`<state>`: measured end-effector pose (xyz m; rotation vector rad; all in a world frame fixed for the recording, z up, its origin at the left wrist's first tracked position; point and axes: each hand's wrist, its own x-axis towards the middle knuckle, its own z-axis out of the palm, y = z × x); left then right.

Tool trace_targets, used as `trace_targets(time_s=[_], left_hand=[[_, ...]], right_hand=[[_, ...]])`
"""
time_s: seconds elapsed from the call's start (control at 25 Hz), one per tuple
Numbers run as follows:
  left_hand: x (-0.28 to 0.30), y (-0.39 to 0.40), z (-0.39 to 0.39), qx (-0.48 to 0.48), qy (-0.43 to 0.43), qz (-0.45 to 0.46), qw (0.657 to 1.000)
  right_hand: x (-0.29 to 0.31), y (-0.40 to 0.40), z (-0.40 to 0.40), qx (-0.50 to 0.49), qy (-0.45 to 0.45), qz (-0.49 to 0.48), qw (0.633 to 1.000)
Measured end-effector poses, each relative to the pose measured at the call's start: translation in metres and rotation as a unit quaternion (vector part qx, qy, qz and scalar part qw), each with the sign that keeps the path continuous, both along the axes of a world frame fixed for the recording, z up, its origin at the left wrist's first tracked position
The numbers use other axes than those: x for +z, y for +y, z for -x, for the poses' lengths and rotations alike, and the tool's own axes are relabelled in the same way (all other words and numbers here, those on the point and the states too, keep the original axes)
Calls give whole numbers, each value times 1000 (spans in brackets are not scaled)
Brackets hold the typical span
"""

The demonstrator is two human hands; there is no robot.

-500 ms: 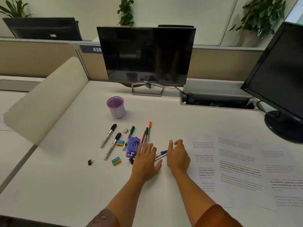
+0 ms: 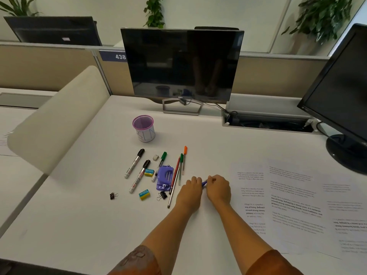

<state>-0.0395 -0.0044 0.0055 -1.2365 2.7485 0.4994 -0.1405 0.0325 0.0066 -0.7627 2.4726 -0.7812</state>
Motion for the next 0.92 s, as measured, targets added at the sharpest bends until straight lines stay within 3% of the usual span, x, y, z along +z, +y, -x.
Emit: trace_targets(time_s=[0.12, 0.28, 0.56, 0.76, 0.92], left_hand=[[0, -1, 12, 54, -18, -33, 998], [16, -21, 20, 148, 47, -119, 981], [43, -89, -20, 241, 146, -148, 948], [43, -103, -41, 354, 323, -211, 852], [39, -106, -44, 404, 363, -213, 812]], right_hand=[[-2, -6, 3, 5, -40, 27, 999], [-6, -17, 11, -16, -108, 79, 991], [-5, -58, -1, 51, -86, 28, 995], [4, -87, -14, 94, -89, 9, 992], [9, -105, -31, 108, -59, -75, 990]])
